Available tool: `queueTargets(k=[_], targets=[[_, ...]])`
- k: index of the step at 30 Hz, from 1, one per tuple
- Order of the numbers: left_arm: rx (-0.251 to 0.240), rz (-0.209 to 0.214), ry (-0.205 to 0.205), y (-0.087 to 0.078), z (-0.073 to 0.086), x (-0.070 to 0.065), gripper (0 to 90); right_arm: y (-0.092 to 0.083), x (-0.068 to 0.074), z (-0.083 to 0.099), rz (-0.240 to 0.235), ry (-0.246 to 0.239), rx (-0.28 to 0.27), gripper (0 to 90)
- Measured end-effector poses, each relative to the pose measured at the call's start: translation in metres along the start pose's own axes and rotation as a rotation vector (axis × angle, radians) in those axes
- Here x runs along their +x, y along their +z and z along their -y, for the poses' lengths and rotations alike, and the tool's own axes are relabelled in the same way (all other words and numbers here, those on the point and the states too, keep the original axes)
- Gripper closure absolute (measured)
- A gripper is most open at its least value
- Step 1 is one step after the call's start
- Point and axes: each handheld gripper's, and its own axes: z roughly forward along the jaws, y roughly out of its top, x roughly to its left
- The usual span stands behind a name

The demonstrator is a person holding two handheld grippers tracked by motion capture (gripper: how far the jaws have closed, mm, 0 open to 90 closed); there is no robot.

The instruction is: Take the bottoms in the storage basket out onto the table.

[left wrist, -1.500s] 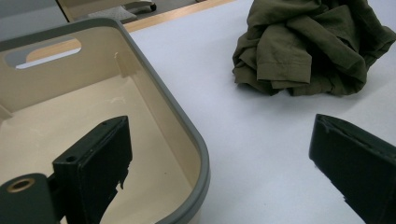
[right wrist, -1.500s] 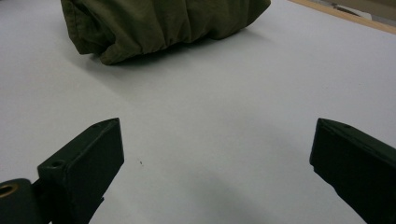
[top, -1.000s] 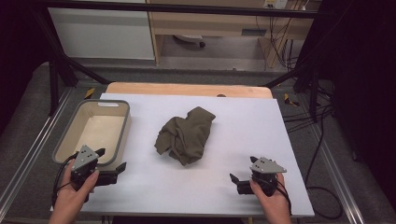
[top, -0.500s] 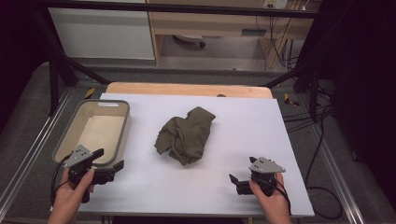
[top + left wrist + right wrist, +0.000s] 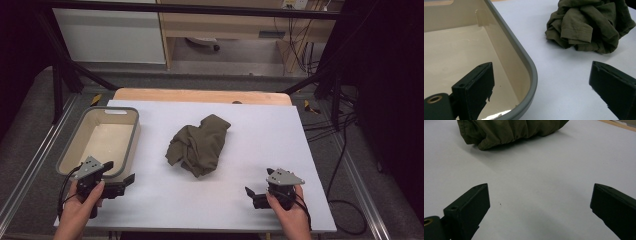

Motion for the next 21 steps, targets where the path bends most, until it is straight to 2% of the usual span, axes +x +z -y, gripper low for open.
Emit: queueTargets(k=[5, 13, 18, 21], targets=[[0.021, -0.006, 0.014, 0.002, 0.002, -0.001, 5.8, 0.001, 0.001, 0.0, -0.001, 0.0, 0.004, 3.2], [0.012, -0.016, 0.002, 0.001, 0.003, 0.003, 5.6, 0.003, 0.0, 0.001, 0.005, 0.002, 0.008, 2.8], [-0.012, -0.025, 0.001, 0.001, 0.002, 0.003, 5.9, 0.01, -0.001, 0.002, 0.049, 0.002, 0.006, 2.3], [-0.044, -0.032, 0.023, -0.004, -0.005, -0.005, 6.2, 0.015, -0.004, 0.003, 0.079, 0.021, 0.005, 2.2]])
